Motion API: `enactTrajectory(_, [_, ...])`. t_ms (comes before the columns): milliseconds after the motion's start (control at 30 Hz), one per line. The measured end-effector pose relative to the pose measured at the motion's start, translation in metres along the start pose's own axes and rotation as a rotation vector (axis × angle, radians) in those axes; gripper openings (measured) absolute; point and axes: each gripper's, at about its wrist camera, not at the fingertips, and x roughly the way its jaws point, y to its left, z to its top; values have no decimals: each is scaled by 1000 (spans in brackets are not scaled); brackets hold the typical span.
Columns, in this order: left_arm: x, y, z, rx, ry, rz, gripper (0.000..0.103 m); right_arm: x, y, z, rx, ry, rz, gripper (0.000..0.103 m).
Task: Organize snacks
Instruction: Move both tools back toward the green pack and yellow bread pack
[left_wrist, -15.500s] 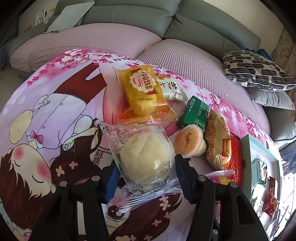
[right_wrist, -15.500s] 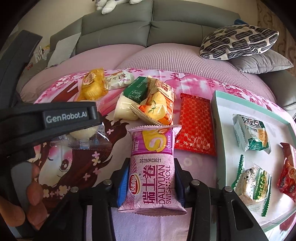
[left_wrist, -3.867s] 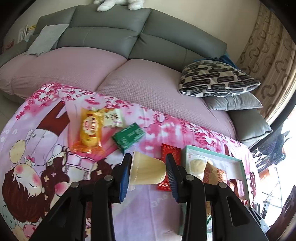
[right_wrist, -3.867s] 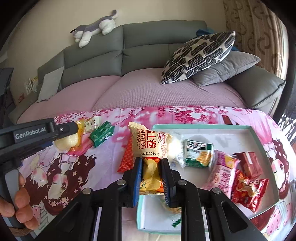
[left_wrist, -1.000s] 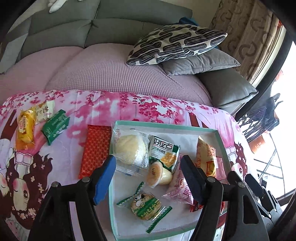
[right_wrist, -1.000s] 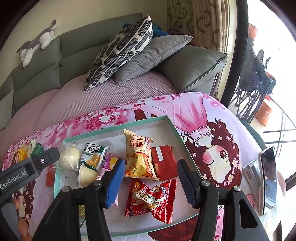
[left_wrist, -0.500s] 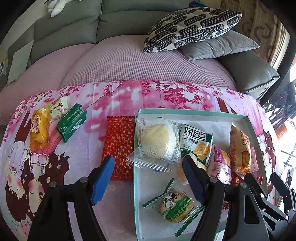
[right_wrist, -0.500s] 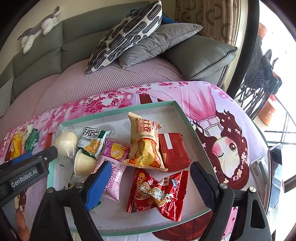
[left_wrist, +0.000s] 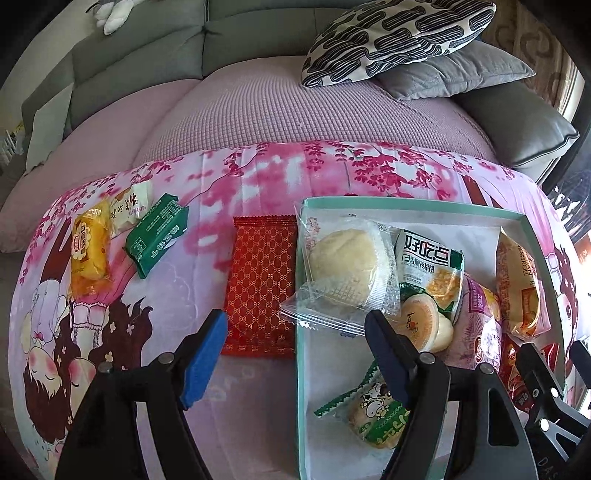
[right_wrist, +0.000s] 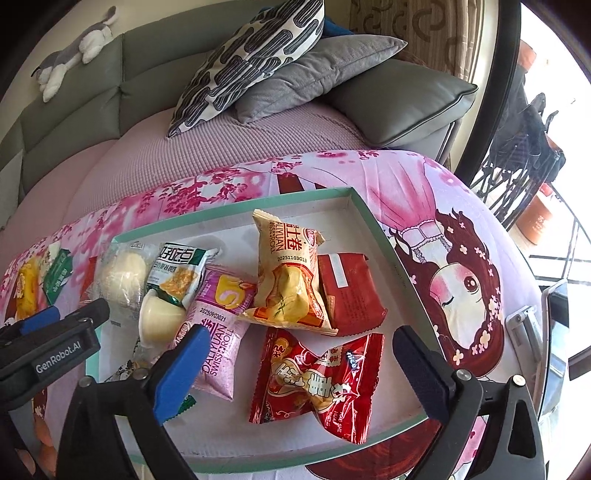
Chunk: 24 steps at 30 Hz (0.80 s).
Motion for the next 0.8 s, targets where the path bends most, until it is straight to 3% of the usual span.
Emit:
enactTrajectory(67, [0,1,0,1,-5,3,95,0,0,0,1,-3,-2,103])
enactTrajectory(100, [0,1,1,2,-11,5,96,0,0,0,1,-5,-2,103])
enactTrajectory(433, [-1,9,1,-30,-33,0,100,-5,1,1,28,-48,18,103])
enactTrajectory(633, [-13,21,4,-63,-104,-22,100,-13,9,3,46,-104,42,103])
enactTrajectory(800, [-28,34,7,-71,-219,6,100,-22,25,4,53,-157,106,103])
